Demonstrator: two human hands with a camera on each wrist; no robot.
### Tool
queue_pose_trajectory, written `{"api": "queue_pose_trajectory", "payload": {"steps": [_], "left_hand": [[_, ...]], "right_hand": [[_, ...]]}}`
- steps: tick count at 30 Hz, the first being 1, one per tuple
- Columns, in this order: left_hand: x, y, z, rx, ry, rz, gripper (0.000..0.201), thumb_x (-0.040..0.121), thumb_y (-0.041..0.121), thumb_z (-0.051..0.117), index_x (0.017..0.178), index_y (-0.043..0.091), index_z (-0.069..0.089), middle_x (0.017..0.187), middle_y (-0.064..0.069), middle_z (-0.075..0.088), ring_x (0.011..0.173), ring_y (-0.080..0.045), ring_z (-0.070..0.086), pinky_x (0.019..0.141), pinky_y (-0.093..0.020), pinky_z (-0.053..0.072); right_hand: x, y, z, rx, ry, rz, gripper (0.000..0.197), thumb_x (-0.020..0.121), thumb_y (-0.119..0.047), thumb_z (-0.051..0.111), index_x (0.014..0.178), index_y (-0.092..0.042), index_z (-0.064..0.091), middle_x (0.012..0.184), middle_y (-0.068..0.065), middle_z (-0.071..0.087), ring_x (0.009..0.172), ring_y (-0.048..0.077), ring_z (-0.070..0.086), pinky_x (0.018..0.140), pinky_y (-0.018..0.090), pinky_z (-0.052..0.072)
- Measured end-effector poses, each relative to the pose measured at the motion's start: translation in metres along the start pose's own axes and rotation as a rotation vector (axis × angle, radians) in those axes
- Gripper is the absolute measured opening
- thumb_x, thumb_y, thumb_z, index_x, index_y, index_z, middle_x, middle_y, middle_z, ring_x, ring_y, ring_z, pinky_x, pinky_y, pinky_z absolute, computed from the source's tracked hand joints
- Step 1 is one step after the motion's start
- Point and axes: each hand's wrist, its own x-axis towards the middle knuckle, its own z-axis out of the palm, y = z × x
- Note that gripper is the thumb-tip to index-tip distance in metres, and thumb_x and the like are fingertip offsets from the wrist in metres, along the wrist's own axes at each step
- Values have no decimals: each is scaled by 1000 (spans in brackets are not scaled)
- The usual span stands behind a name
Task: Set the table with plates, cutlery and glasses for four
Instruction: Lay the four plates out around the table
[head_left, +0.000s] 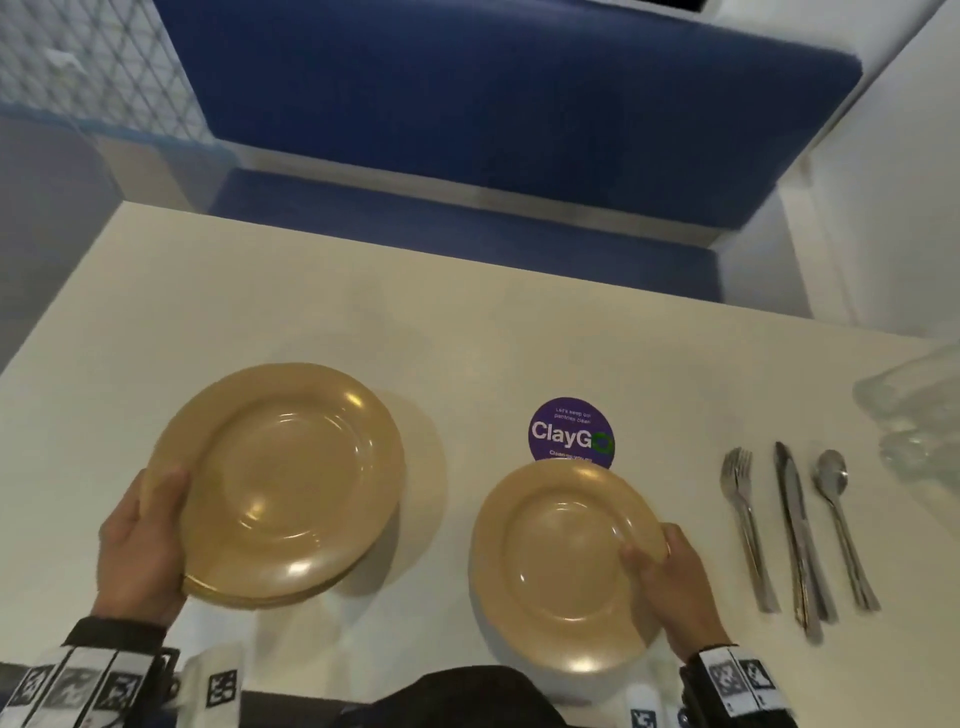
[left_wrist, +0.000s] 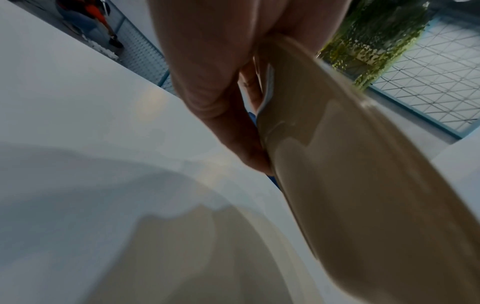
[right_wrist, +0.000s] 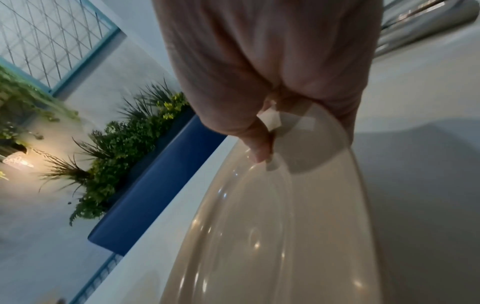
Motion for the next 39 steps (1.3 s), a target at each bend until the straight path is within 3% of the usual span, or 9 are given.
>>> {"api": "queue_pose_trajectory", "payload": {"steps": [7,10,14,22,26,29,32,35,39], "left_hand": [[-8,7,26,-50,-20,2,13,92,42,64,93,35,75,107,3,71,113,-32,63,104,-57,46],[-22,4,32,-89,-5,-3,14,97,37,60,94,33,73,103,5,69,108,-29,62,101,-53,48],[-41,1,32,-105,9,-8,12,97,36,59,99,35,70,104,6,69,108,-29,63,97,-51,50],[-79,-10,22,-98,65,-11,20,98,40,57,113,33,67,118,-7,67,111,-34,62,99,-56,48],[-87,-12,21,-125,50,-4,13,100,37,53,105,36,65,108,-2,67,104,-30,63,87,-48,52],[-82,-16,20,-139,28,-22,24,100,39,54,119,31,64,113,-5,69,104,-30,65,80,-42,53],[-66,-23,16,-153,20,-56,22,98,42,55,111,31,69,111,-7,73,103,-30,68,86,-46,55],[-45,-28,10,-148,-70,-96,31,96,43,58,118,24,70,109,-9,76,102,-33,71,84,-49,57],[-22,-23,-4,-182,-92,-106,28,97,31,60,120,19,68,106,-9,76,91,-25,73,69,-37,59]], "right_hand": [[7,-5,29,-180,33,-83,40,88,-29,64,122,-20,47,114,2,56,95,20,60,79,36,52],[4,1,31,-549,97,-392,45,87,-32,67,127,-24,48,122,1,48,109,22,51,82,37,50],[-9,4,58,-966,-170,-789,64,71,-48,67,129,-35,46,135,1,48,128,29,45,94,49,47],[-8,10,72,-1126,-353,-804,75,84,-47,60,148,-37,23,160,6,23,146,39,22,111,62,21],[-11,5,68,-1145,-401,-746,76,66,-52,73,136,-37,47,145,6,51,130,38,51,96,61,43],[-1,-5,69,-1010,-365,-809,53,82,-58,47,131,-37,49,140,-5,53,136,24,44,108,50,38],[-11,-57,72,-537,-336,-735,48,94,-64,31,95,-29,64,94,-10,67,91,10,63,87,35,51],[-35,-126,94,-340,-405,-605,30,94,-58,50,96,-30,60,89,-13,67,76,1,62,65,19,48],[-42,-158,156,-373,-408,-494,40,73,-52,76,86,-19,58,82,-4,64,66,10,57,58,25,47]]}}
